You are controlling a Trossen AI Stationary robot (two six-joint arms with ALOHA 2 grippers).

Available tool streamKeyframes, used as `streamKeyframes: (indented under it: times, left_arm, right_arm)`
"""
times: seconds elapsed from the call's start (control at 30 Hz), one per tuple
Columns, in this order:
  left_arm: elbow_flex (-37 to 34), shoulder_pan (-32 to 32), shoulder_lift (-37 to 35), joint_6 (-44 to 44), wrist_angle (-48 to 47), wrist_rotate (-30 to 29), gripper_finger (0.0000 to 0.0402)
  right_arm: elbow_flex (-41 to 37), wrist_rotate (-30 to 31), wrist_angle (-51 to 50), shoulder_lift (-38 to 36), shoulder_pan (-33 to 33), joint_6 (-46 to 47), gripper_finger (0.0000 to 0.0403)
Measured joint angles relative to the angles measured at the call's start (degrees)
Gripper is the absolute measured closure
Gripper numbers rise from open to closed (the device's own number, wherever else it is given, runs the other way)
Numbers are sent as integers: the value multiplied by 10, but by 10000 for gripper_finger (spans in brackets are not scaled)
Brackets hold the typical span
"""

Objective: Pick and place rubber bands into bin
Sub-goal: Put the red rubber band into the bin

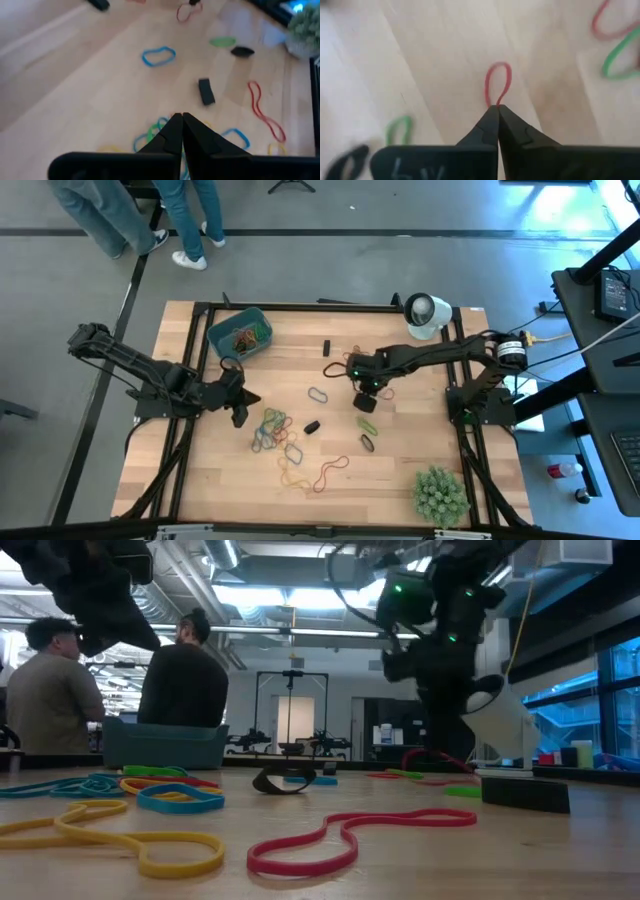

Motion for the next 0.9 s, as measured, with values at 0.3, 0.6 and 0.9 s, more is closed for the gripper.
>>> streamKeyframes:
  times: [0.3, 0.6, 0.9]
  left_arm:
    - [0, 0, 0, 71, 95, -73, 291]
    - [0, 5, 0, 248, 283, -166, 187]
    - [1, 92, 38, 315, 403, -91, 167]
  right_arm:
    - [175, 2, 22, -4, 0, -21, 401]
    - [296, 4, 120, 1, 5, -51, 402]
    - [312, 3, 190, 11, 22, -65, 403]
